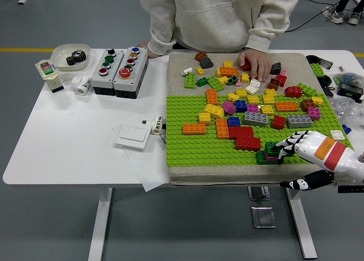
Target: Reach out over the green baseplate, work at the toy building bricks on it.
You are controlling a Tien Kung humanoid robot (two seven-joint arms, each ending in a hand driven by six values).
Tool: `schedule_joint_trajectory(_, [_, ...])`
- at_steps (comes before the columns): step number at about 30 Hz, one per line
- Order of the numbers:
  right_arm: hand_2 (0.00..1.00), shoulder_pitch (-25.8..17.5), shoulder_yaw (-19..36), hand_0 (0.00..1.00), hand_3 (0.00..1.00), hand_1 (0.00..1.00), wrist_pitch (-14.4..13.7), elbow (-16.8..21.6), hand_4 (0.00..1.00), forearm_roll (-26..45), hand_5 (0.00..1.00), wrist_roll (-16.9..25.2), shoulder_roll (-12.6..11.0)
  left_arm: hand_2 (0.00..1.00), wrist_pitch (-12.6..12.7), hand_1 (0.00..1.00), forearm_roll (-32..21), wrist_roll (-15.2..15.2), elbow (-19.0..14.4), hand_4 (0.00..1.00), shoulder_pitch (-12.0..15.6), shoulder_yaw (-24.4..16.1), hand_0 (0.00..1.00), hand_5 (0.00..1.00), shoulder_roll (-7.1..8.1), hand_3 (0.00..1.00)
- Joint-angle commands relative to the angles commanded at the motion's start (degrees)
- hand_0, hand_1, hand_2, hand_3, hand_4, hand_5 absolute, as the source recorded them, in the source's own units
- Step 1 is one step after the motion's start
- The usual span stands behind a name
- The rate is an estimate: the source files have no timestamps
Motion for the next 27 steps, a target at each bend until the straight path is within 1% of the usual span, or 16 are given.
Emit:
schedule_joint_trajectory(10, [0.663, 0.0, -0.4, 0.657, 0.526, 0.644, 0.0, -0.2, 0.887, 0.2, 0.632, 0.0, 0.0, 0.717, 0.0, 0.733, 0.3, 0.2, 0.0, 0.608, 0.0, -0.1, 0.632, 0.618, 0.01, 0.564])
schedule_joint_trajectory(27, [0.663, 2.0, -3.1, 0.658, 0.527, 0.643, 0.0, -1.1, 0.891, 0.2, 0.639, 0.0, 0.2, 0.718, 0.0, 0.733, -0.2, 0.1, 0.0, 0.606, -0.2, 0.2, 0.632, 0.617, 0.01, 0.564])
